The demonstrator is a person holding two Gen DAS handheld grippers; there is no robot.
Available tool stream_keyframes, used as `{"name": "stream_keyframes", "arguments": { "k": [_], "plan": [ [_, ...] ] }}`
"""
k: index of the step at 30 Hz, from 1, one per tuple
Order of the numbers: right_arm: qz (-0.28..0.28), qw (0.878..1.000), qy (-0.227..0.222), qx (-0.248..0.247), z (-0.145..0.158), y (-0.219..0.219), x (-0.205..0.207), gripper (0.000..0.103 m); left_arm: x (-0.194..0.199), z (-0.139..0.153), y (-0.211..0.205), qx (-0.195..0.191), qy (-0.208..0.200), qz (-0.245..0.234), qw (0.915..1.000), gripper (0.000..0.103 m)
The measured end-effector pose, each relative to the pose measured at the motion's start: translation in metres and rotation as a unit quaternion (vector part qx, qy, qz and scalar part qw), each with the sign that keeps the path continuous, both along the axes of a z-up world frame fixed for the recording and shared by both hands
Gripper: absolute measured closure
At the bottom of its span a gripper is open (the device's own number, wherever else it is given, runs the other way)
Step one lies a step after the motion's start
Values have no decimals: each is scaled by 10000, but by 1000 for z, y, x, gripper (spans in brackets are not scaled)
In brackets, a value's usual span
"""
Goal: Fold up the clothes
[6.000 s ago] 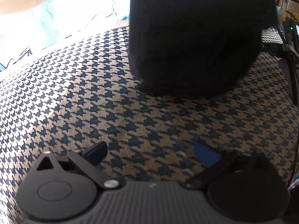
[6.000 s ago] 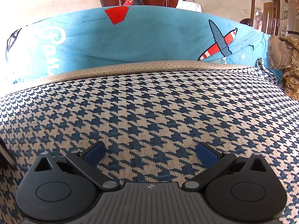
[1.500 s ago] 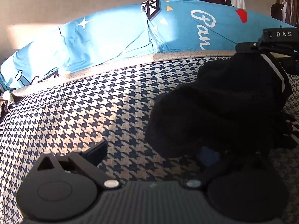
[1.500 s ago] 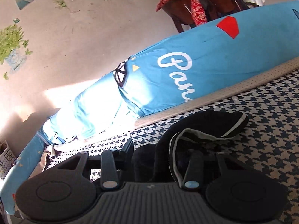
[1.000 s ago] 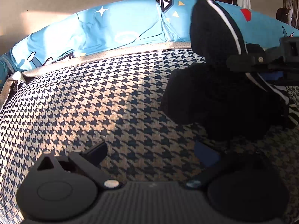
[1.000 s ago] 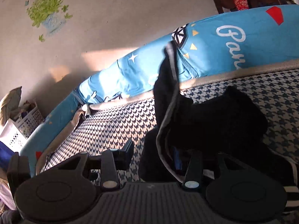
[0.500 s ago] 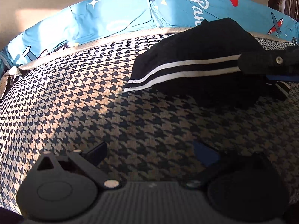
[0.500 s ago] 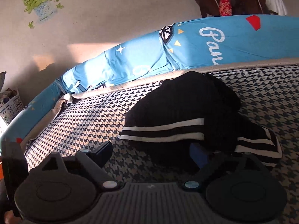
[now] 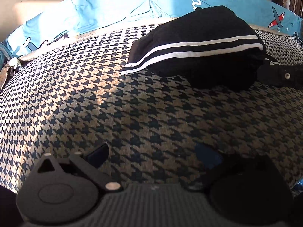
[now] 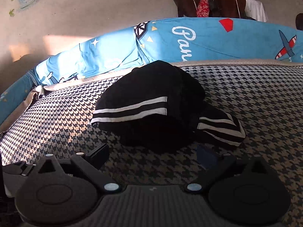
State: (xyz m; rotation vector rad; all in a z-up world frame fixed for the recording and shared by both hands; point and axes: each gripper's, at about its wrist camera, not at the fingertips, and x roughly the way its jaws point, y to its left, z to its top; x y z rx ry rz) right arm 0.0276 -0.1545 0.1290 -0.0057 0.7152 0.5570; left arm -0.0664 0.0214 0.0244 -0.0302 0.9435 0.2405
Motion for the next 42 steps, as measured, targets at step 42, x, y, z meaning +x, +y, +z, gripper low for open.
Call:
{"name": "stream_keyframes", "arguments": {
  "k": [42],
  "plan": [
    [-1002, 9948, 150, -91, -5, -61, -13, 3, -19, 69, -58, 71, -249, -101, 9996, 0]
  ]
}}
